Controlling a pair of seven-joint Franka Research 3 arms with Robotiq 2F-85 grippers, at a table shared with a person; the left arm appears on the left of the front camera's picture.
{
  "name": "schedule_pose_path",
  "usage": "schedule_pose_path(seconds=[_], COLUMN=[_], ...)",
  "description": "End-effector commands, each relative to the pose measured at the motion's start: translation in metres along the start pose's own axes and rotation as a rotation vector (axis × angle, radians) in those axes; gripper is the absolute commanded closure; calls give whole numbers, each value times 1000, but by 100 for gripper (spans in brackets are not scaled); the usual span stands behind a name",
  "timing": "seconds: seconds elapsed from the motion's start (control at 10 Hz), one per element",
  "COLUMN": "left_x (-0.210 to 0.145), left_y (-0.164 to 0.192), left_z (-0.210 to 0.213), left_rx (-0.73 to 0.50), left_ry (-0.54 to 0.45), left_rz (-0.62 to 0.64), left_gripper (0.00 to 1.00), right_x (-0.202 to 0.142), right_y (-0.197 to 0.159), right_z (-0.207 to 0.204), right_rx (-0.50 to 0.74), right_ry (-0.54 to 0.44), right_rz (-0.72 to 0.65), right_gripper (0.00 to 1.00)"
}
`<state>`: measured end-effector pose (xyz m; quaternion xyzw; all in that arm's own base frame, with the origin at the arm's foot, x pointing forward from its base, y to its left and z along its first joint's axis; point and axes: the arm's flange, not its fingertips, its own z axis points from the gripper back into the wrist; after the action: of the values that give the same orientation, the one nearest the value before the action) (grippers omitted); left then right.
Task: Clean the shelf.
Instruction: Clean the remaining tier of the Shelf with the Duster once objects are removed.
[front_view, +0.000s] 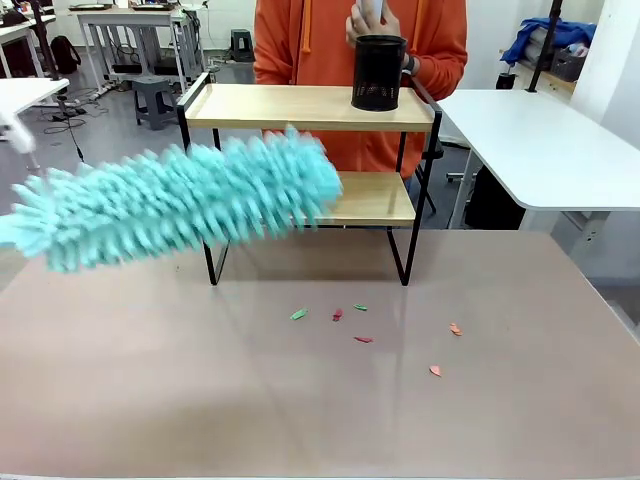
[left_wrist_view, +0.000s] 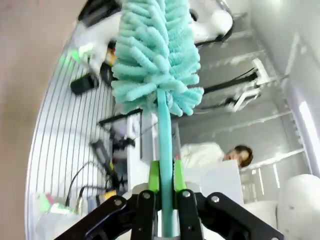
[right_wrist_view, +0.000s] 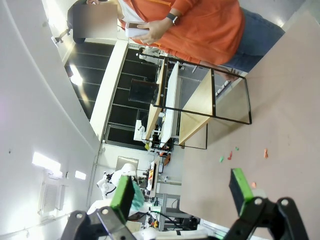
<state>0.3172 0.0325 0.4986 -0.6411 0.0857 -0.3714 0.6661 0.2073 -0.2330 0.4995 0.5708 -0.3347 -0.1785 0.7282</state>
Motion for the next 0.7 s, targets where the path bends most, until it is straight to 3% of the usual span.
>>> schedule_pose_path(seconds=[0.0,0.1,0.2,0.4,0.5,0.6], left_x=[-63,-79,-87,-94,-92,-86], left_y=[-46,-48,-45,-41,-35,-26], left_z=[55,70,81,96,102,104], left_rx=[-163,-177,-91,5,107,270], left_ry=[-296,-495,-709,-960,-1062,-1101], left_rz=[-208,-246,-206,-159,-51,80], left_gripper=[88,88,88,88,88,88], right_x=[3,3,3,3,3,3], right_y=[1,1,1,1,1,1], right_z=[-1,-1,-1,-1,-1,-1], right_rx=[21,21,21,21,21,21], right_ry=[-15,-15,-15,-15,-15,-15], right_rz=[28,28,28,28,28,28], right_gripper=[0,0,0,0,0,0])
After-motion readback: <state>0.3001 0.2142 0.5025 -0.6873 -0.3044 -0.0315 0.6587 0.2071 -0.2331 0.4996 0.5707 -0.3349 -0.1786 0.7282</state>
